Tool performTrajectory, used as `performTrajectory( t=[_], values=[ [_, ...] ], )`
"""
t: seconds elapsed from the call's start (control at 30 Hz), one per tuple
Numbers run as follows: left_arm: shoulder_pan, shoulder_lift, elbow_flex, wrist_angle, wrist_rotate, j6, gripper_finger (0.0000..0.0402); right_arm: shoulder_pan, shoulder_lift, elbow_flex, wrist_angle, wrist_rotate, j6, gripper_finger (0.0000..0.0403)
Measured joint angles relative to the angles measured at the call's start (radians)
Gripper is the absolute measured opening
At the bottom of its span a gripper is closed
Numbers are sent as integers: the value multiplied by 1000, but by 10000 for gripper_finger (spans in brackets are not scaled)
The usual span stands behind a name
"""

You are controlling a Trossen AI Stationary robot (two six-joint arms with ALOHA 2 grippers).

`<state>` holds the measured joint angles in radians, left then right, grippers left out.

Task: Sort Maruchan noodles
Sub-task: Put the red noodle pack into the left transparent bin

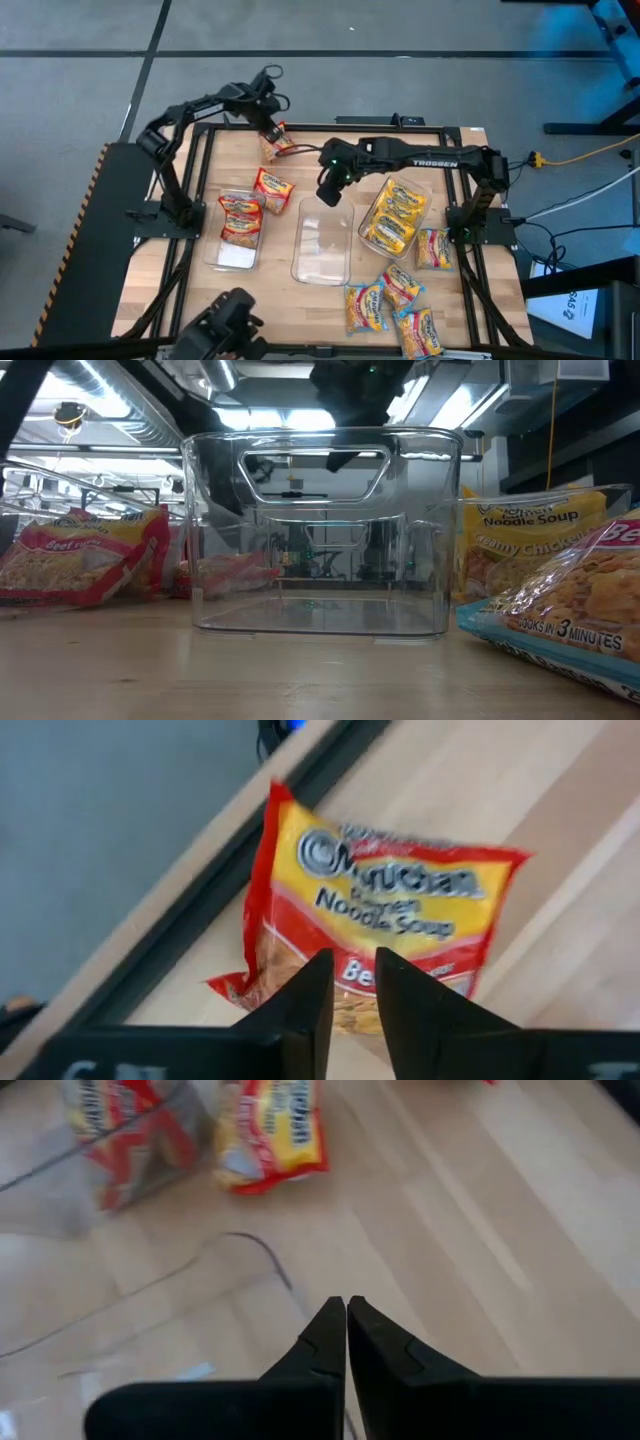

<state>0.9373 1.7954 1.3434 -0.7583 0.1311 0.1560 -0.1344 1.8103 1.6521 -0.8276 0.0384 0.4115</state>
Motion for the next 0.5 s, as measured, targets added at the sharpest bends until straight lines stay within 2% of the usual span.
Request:
performTrajectory(
  t=[0.23, 0.5],
  values=[
    [-20, 42, 0, 10, -91, 4, 118, 4, 0, 0, 31, -44, -106, 14],
    [-12, 76, 0, 27, -89, 13, 141, -4, 0, 0, 29, -40, -128, 14]
  ],
)
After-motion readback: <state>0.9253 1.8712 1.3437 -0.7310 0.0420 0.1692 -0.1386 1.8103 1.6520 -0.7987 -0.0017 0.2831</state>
